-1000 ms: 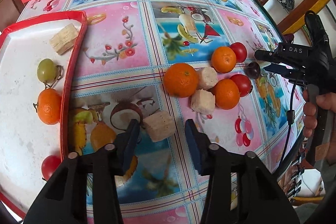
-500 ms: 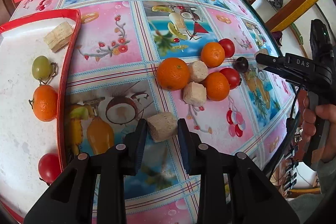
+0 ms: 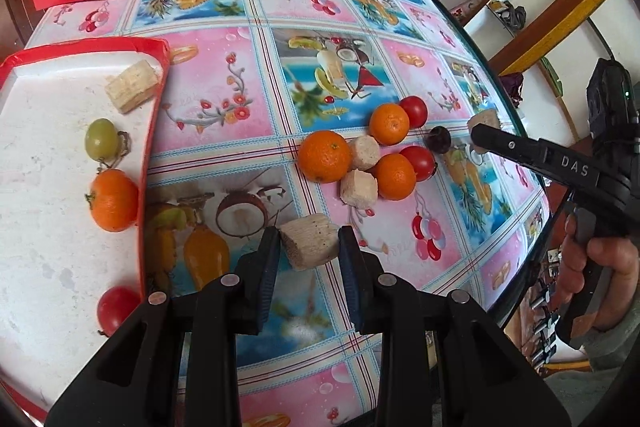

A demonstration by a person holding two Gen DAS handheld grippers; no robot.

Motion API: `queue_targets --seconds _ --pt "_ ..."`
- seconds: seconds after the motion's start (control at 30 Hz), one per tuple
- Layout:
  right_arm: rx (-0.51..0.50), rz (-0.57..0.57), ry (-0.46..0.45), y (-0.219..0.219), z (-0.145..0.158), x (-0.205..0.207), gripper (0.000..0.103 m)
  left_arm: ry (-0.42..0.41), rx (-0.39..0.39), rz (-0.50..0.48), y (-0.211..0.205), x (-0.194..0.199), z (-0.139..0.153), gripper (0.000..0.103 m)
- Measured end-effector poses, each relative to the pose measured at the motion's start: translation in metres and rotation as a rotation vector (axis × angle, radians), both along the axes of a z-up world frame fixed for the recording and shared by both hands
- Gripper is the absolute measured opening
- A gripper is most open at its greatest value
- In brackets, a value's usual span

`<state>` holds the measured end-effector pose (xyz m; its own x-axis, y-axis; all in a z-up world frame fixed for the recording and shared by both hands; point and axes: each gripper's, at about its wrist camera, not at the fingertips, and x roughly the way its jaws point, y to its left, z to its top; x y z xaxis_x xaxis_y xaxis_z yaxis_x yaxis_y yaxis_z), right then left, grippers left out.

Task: Organize fruits
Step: 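Carry the cake and cube over the large red tray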

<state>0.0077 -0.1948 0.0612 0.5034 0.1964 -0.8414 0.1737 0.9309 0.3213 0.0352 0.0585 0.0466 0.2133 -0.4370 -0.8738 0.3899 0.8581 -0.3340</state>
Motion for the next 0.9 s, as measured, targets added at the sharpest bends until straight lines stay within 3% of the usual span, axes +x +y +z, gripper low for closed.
queue_targets --seconds 0.5,0.9 --pt "-0.018 0.229 -0.035 0.086 0.011 0.02 0.034 -0.049 -0.033 0.194 0.084 -0.004 0.023 0.027" --pt "-0.01 0.462 -0.058 0.177 0.02 0.038 0.034 -0.037 -0.01 0.348 0.152 -0.017 0.011 0.027"
